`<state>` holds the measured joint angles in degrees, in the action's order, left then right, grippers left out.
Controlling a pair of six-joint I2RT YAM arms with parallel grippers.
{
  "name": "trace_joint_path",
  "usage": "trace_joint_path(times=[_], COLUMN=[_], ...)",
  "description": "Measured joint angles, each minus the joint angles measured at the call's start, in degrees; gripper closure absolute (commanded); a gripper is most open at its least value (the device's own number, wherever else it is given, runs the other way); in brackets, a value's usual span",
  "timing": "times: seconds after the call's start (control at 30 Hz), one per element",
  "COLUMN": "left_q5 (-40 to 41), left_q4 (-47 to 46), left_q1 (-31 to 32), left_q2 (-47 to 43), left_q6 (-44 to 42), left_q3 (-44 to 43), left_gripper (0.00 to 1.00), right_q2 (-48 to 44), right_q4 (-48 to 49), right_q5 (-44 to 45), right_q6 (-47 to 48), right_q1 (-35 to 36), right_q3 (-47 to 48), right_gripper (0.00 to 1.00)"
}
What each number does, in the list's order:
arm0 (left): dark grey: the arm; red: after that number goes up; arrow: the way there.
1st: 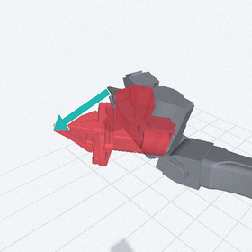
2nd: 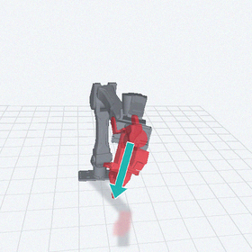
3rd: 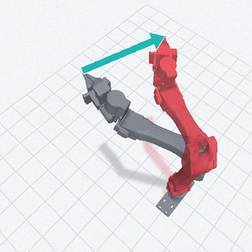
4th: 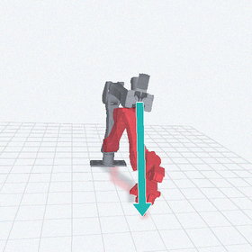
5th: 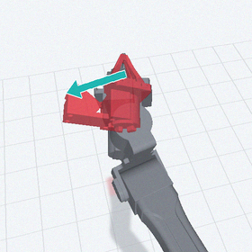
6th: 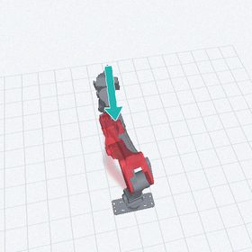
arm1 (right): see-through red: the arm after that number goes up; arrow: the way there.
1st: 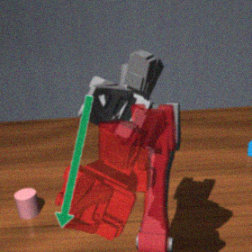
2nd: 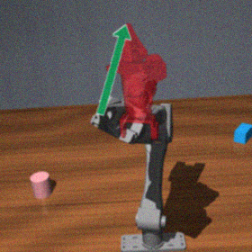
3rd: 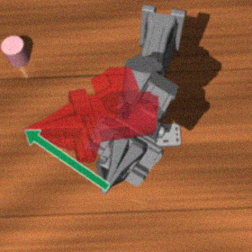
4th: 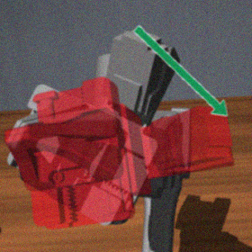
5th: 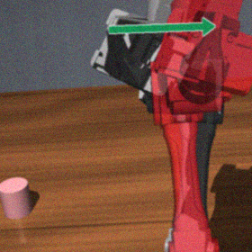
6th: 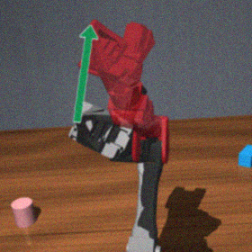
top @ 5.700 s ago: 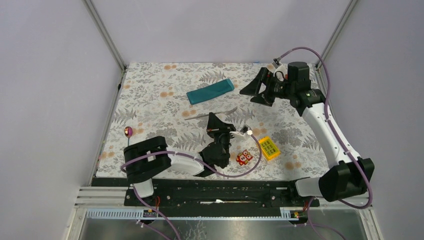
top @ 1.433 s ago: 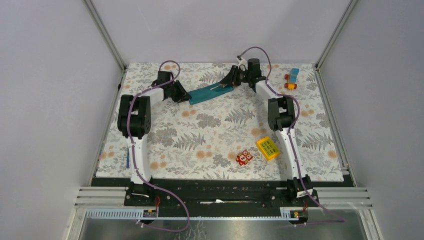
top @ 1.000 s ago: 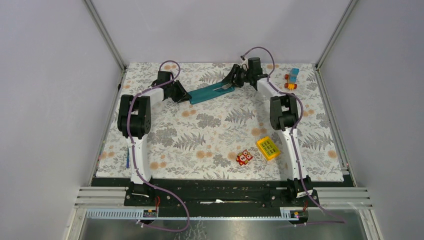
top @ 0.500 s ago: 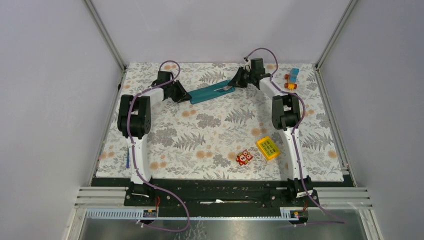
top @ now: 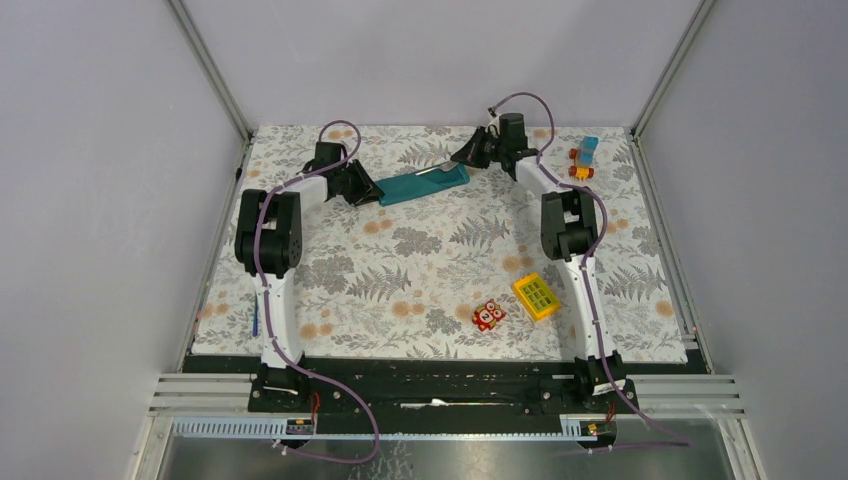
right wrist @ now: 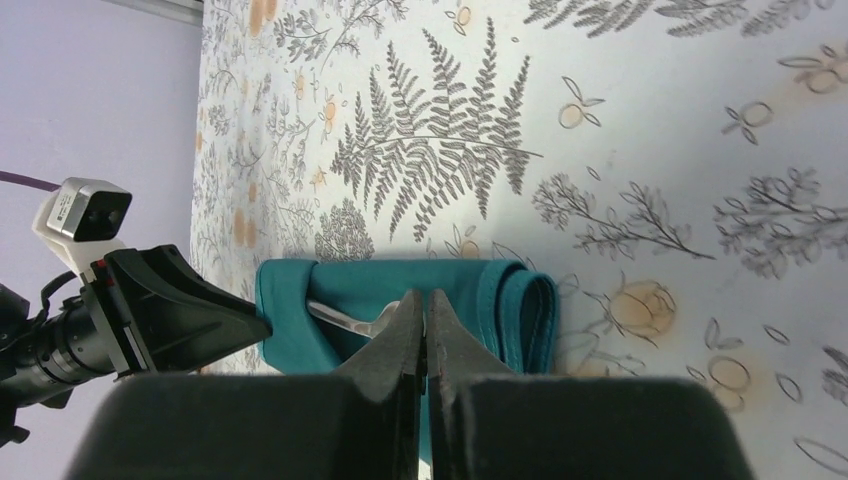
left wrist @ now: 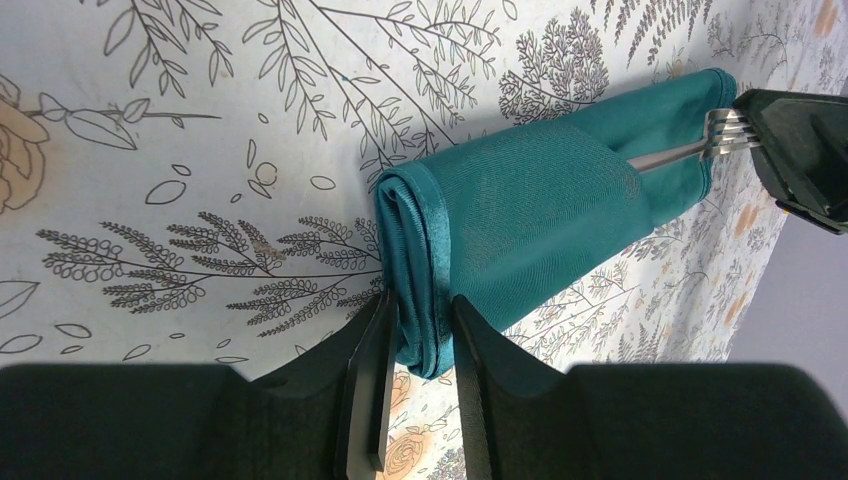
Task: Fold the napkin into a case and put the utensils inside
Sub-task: Insert the fork into the folded napkin.
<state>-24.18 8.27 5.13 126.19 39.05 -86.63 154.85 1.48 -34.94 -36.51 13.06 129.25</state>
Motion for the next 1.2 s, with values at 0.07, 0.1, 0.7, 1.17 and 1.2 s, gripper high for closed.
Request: trace_joint_path(times=[0.07, 0.1, 0.7, 1.17, 1.2], left_q5=[0.0, 0.0, 0.0, -0.4, -0.1], left_q4=[0.0, 0.0, 0.0, 4.5, 6.1], left_q1=[0.0, 0.0, 0.0, -3.1, -3.5], left_q2=[0.0, 0.0, 0.0, -16.6, -19.7], left_q6=[0.0, 0.0, 0.0, -2.3, -3.1], left_q3=[0.0, 0.0, 0.0, 16.0, 17.8], left_gripper=[0.67, 0.68, 0.64, 0.26, 0.22], right_q2=[0.8, 1.2, 1.7, -12.0, -14.3], right_q4=[0.9, 1.4, 2.3, -19.3, -20.0], right_q5=[0.0, 0.0, 4.3, 18.1, 19.0], right_q6=[0.0, -0.1, 0.2, 16.1, 16.7], right_q1=[0.4, 0.7, 2.7, 3.2, 3.2], right_q3=[0.9, 1.2, 0.6, 0.6, -1.0], right_gripper=[1.0, 1.0, 0.42, 0.21, 0.21])
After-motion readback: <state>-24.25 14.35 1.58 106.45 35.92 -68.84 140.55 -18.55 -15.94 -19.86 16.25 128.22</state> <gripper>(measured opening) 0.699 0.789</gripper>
